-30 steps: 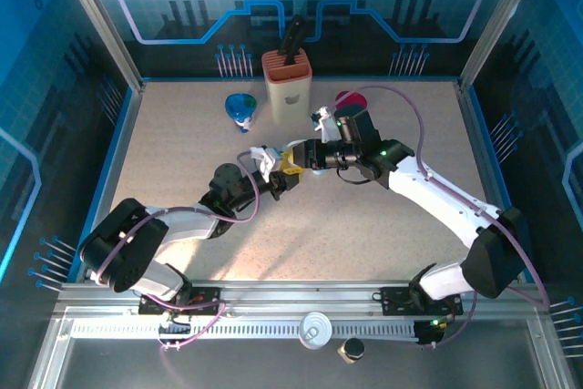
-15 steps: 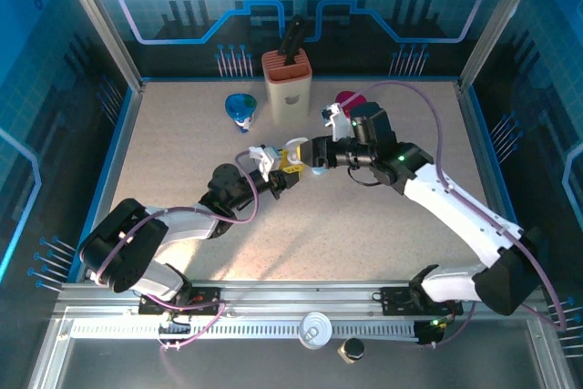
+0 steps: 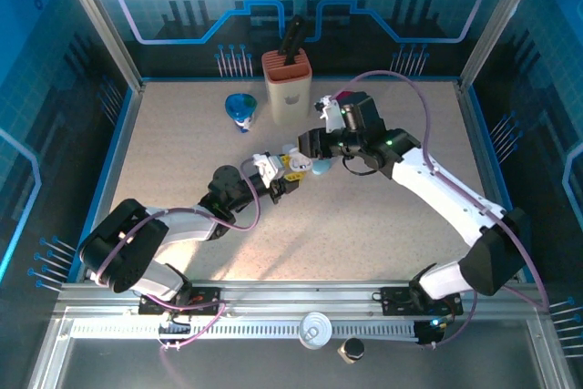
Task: Insert the wireless bluetooth earbuds into the charging case
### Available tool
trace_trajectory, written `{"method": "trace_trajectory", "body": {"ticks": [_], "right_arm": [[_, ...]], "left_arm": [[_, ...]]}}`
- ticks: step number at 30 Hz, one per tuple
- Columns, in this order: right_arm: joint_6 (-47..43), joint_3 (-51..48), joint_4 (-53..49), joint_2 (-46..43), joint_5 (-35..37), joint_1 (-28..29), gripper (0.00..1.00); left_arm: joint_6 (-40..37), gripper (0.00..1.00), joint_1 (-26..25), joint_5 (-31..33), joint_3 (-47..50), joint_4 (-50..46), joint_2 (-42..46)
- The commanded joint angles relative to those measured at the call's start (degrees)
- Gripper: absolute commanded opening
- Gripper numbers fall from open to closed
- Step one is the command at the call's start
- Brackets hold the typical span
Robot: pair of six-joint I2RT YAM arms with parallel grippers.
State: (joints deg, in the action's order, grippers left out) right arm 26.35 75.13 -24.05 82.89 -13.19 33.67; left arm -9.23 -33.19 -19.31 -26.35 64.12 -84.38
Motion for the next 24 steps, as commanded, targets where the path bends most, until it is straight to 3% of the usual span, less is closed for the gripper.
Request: {"method": "trace_trajectory", "body": {"ticks": [1, 5, 12, 19, 24], "right_arm": [[-2.88, 1.95, -3.74, 0.54, 1.0, -0.64, 0.36], [-3.48, 0.16, -4.23, -1.24, 0.37, -0.78, 0.37], [-1.19, -1.33, -3.14, -3.87, -3.1, -2.23, 0.39], [15.39, -5.93, 5.66, -5.96, -17.26, -7.85, 0.63], [21.18, -7.16, 6.1, -4.66, -25.09, -8.63, 0.63]], "left_arm": [[0.12, 0.32, -0.46, 0.17, 0.42, 2.9, 1.33], [5.17, 0.32, -0.46, 4.19, 0.03, 4.5, 0.5], [8.85, 0.3, -0.44, 5.06, -0.19, 12.33, -3.0], [10.9, 0.29, -0.42, 3.44, -1.09, 16.16, -4.58], [11.17, 0.29, -0.43, 2.84, -1.82, 16.13, -4.18]]}}
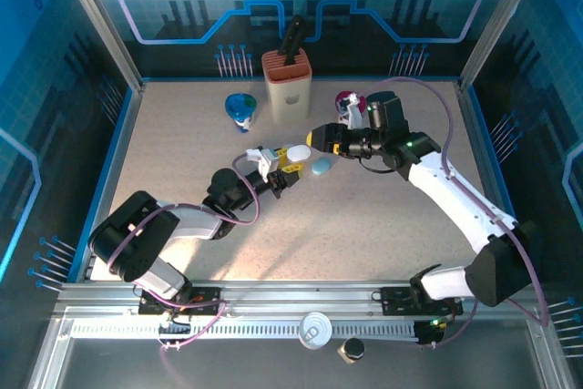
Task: Insert the wireless bluetooth earbuds into the charging case
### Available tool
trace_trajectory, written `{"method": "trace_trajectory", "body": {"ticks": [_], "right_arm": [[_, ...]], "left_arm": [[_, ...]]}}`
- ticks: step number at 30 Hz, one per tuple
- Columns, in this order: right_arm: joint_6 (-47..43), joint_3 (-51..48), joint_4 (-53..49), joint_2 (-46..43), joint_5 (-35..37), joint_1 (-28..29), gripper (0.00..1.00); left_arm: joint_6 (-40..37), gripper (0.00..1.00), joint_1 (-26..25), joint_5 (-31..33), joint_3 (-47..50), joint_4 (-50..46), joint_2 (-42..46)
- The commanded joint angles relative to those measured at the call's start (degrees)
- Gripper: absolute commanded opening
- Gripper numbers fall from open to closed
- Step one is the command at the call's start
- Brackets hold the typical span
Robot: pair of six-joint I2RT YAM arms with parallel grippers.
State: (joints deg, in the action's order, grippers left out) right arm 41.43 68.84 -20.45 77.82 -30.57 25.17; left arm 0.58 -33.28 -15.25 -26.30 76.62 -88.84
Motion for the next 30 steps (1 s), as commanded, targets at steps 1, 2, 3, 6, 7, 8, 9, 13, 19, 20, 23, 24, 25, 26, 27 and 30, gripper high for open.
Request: {"method": "trace_trajectory", "body": {"ticks": [1, 2, 3, 6, 7, 8, 9, 13, 19, 20, 23, 24, 25, 26, 27, 30], "right_arm": [[7.33, -1.42, 3.83, 0.65, -9.22, -0.13, 0.62], [8.7, -1.96, 5.29, 1.11, -10.7, -0.17, 0.62], [9.6, -2.27, 6.46, 1.46, -11.87, -0.12, 0.62], [12.12, -3.0, 9.74, 2.67, -13.96, 0.05, 0.61], [12.22, -3.01, 9.58, 3.01, -13.66, 0.05, 0.61], [11.51, -2.76, 8.38, 3.23, -12.94, 0.06, 0.61], [10.47, -2.5, 7.29, 3.38, -12.28, 0.06, 0.61], [10.51, -2.67, 7.39, 4.39, -12.66, 0.01, 0.61], [10.59, -3.59, 7.79, 5.66, -12.57, 0.06, 0.6], [10.38, -3.71, 7.83, 5.91, -12.51, 0.05, 0.6], [10.59, -3.8, 7.94, 6.61, -13.24, 0.06, 0.6], [10.9, -3.85, 8.21, 6.65, -13.29, 0.06, 0.58], [11.07, -3.97, 8.59, 6.56, -13.21, 0.06, 0.54], [11.18, -4.02, 8.96, 6.44, -13.16, 0.05, 0.5], [11.24, -4.1, 9.01, 6.34, -13.11, -0.01, 0.46], [11.35, -4.39, 9.35, 6.05, -13.05, -0.2, 0.29]], "left_arm": [[1.48, 0.29, -0.38, -1.5, -2.06, 3.62, 0.27], [1.54, 0.29, -0.36, -1.84, -2.23, 3.63, 0.16], [1.45, 0.29, -0.31, -2.14, -2.38, 3.62, -0.02], [1.35, 0.29, -0.37, -2.64, -2.54, 3.63, -0.63], [1.43, 0.29, -0.36, -2.77, -2.6, 3.63, -0.61], [1.46, 0.29, -0.31, -2.77, -2.64, 3.65, -0.47], [1.48, 0.29, -0.3, -2.77, -2.7, 3.65, -0.4], [1.35, 0.29, -0.32, -2.78, -2.7, 3.62, -0.15], [1.48, 0.29, -0.4, -2.95, -2.61, 3.63, -0.22], [1.52, 0.29, -0.41, -2.88, -2.64, 3.63, -0.2], [1.29, 0.29, -0.4, -2.87, -2.7, 3.62, -0.43], [1.27, 0.29, -0.37, -2.86, -2.75, 3.65, -0.46], [1.18, 0.29, -0.38, -2.85, -2.68, 3.63, -0.62], [1.18, 0.29, -0.31, -2.95, -2.64, 3.65, -0.55], [1.16, 0.29, -0.37, -2.95, -2.61, 3.63, -0.61], [0.93, 0.29, -0.33, -2.89, -2.18, 3.62, -0.59]]}}
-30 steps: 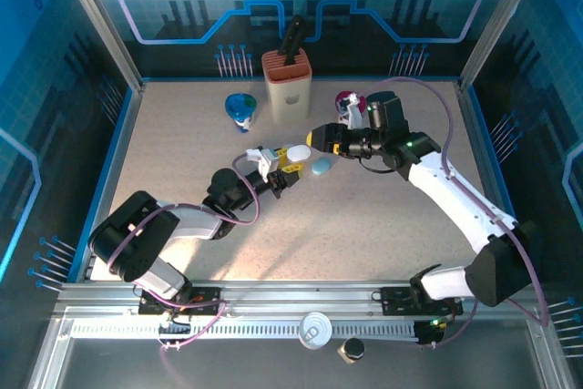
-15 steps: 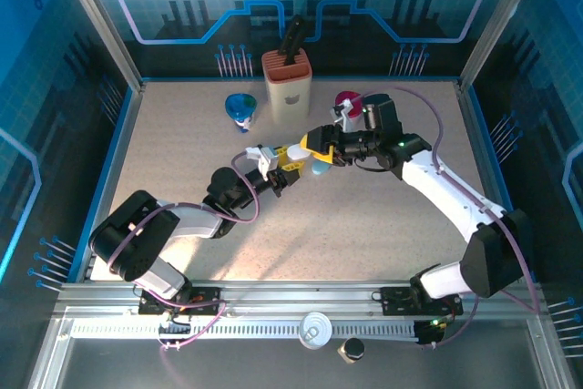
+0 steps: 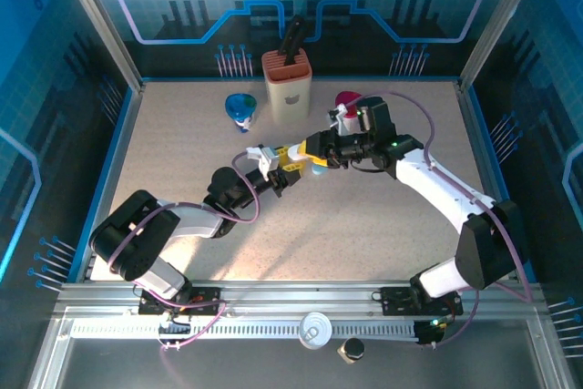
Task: Insert the wireless bluetooth earbuds into the charging case
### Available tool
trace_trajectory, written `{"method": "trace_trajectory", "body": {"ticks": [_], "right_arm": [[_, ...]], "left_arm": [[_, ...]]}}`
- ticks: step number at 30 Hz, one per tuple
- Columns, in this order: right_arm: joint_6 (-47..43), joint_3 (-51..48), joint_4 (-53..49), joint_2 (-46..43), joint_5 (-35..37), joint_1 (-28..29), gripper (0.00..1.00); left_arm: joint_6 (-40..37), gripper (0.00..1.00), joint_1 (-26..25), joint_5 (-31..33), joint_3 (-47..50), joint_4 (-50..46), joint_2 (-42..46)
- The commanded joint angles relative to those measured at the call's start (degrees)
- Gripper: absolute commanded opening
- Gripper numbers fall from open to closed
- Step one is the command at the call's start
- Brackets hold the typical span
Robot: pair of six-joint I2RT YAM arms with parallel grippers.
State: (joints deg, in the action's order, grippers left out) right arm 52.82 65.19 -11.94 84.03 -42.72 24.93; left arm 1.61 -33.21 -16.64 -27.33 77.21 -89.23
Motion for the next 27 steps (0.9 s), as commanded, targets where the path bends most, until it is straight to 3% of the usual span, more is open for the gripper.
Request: {"method": "trace_trajectory", "body": {"ticks": [1, 4, 8, 15, 27], "right_arm": [[0.07, -1.06, 1.28, -0.33, -0.84, -0.04, 0.25], [0.34, -1.64, 1.84, -0.54, -0.76, -0.32, 0.18], [-0.33, -2.18, 1.73, -1.42, 0.41, -0.75, 0.13], [-3.59, -5.71, -1.76, -3.66, 6.42, -4.38, 0.15], [-9.74, -20.27, -4.3, -4.54, 15.18, -12.73, 0.15]], "left_arm": [[-0.09, 0.29, -0.39, -1.38, -0.99, 3.04, -0.16], [-0.75, 0.32, -0.4, -1.06, -0.32, 2.93, 0.27], [-2.09, 0.48, -0.36, -1.5, 0.11, -0.23, 1.74], [-7.5, 0.74, -0.32, -3.76, 1.38, -8.46, 4.94], [-20.0, 0.96, -0.25, -15.42, -2.84, -40.02, 10.87]]}}
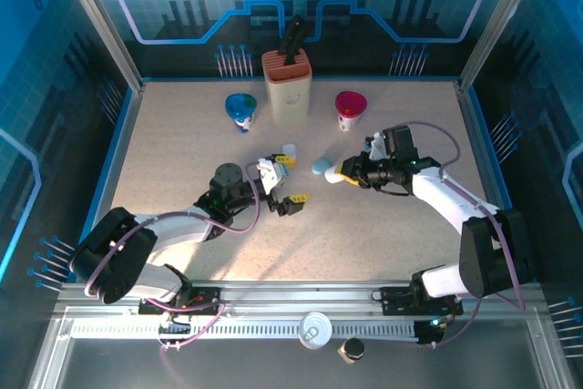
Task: Insert the wireless bluetooth earbuds into the charging case
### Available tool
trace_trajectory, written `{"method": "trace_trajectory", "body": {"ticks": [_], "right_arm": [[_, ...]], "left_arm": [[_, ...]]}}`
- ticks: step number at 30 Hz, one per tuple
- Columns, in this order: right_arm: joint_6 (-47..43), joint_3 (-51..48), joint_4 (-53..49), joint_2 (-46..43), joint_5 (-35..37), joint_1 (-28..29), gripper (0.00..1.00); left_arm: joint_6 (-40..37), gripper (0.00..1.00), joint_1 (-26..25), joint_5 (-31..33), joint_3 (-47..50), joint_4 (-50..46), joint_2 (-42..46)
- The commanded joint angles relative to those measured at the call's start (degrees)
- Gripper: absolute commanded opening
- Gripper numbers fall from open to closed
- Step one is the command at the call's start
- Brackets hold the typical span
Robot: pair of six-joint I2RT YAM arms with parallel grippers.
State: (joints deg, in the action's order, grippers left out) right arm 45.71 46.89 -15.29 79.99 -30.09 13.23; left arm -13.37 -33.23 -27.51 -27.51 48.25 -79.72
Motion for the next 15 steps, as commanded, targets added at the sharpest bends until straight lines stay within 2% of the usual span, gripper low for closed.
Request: {"method": "trace_trajectory", "body": {"ticks": [1, 9, 15], "right_arm": [[-2.86, -2.9, -0.48, 0.12, 2.81, -1.33, 0.15], [-2.86, -8.01, 3.26, 5.1, 4.25, -2.32, 0.16], [-2.76, -9.19, 3.25, 5.59, 6.04, -2.61, 0.23]], "left_arm": [[-6.0, 0.96, -0.25, -5.11, -3.34, -13.82, 1.49], [-9.43, 0.98, -0.17, -6.6, -6.58, -23.69, 1.59], [-10.98, 0.99, -0.22, -6.7, -7.66, -27.7, 1.94]]}}
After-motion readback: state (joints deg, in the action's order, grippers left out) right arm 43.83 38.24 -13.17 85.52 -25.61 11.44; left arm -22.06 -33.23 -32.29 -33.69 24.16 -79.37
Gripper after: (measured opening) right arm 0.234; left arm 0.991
